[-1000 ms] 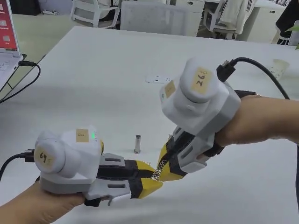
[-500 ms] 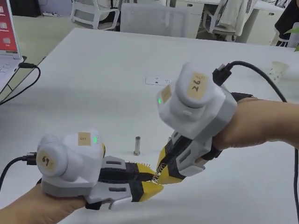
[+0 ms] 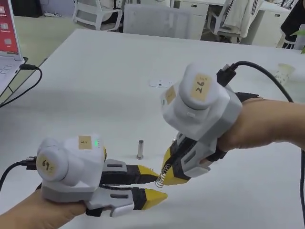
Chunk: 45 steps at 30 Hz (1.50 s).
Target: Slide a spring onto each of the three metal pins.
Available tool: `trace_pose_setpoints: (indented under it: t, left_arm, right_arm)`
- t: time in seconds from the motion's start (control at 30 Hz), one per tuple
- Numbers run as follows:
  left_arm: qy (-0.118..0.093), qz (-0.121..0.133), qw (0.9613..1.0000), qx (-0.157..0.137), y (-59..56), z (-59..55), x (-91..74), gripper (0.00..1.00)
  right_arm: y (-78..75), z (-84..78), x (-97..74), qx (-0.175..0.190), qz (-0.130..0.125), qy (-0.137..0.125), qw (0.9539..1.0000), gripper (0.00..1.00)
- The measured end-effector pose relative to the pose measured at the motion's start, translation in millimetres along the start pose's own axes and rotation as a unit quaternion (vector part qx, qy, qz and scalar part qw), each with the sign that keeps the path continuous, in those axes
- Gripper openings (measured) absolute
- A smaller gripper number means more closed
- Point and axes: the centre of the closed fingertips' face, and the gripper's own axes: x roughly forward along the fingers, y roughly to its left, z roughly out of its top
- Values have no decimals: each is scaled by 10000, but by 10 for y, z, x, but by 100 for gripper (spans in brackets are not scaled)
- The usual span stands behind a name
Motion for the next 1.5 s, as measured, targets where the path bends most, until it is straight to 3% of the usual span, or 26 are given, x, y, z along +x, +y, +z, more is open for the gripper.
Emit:
trace_pose_setpoints:
  t: [0.9, 1.5]
  left_arm:
    - [-42, 475, 9985, -285, 179, -96, -146, 44]
    - [-17, 923, 9949, -408, 346, -182, -272, 61]
  right_arm:
    - [-167, -125, -84, 92, -215, 97, 9997, 8]
    - [-411, -212, -257, 288, -479, 57, 9984, 8]
